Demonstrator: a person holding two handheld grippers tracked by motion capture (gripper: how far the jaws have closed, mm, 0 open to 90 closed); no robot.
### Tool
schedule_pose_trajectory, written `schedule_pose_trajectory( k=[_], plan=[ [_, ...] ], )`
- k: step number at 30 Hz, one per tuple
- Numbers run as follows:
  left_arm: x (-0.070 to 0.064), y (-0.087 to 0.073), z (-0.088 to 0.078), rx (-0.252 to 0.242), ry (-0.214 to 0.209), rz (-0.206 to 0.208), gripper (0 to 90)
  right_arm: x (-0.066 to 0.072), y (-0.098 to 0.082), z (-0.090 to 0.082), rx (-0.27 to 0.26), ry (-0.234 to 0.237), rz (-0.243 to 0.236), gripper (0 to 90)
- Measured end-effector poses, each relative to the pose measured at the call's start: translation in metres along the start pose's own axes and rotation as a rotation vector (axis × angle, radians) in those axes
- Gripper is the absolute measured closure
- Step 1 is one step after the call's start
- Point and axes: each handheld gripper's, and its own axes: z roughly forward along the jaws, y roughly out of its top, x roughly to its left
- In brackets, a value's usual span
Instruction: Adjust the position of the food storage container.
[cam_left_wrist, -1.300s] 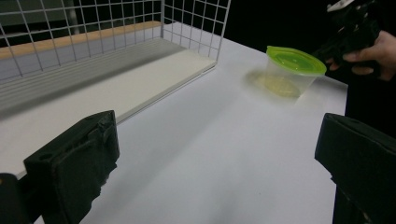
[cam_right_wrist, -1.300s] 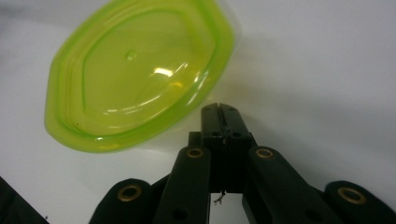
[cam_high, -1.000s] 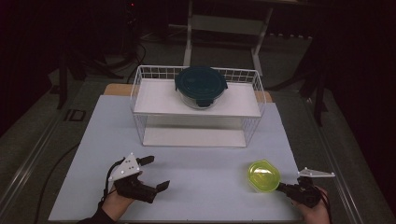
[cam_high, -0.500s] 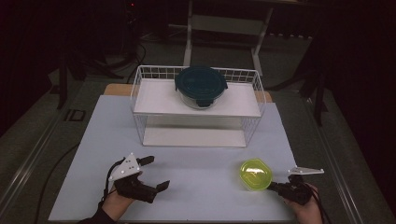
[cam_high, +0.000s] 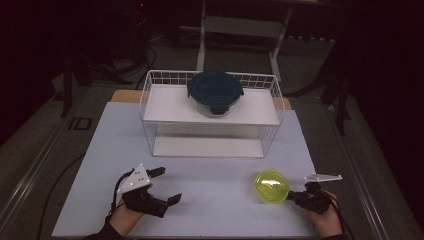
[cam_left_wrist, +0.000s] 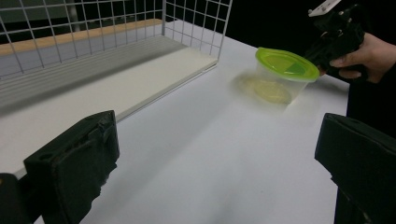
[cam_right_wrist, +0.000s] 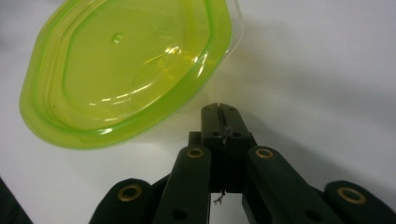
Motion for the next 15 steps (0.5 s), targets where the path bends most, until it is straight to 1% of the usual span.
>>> schedule_pose_trajectory(
  k=[4,9,10,11,15],
  plan=[
    [0.000,0.000,0.000,0.001,-0.001,-0.001,0.0,0.005,0.001,0.005,0.012,0.023,-0.008,90.0],
    [0.000,0.000,0.000,-0.001,-0.001,0.000,0.0,0.011,0.005,0.011,0.024,0.037,-0.025,90.0],
    [0.000,0.000,0.000,0.000,-0.001,-0.001,0.0,0.013,0.007,0.013,0.028,0.043,-0.033,90.0],
    [0.000,0.000,0.000,0.000,-0.001,-0.001,0.0,0.017,0.010,0.017,0.032,0.058,-0.040,90.0],
    [0.000,0.000,0.000,-0.001,-0.001,0.000,0.0,0.025,0.015,0.025,0.049,0.078,-0.064,90.0]
  ],
)
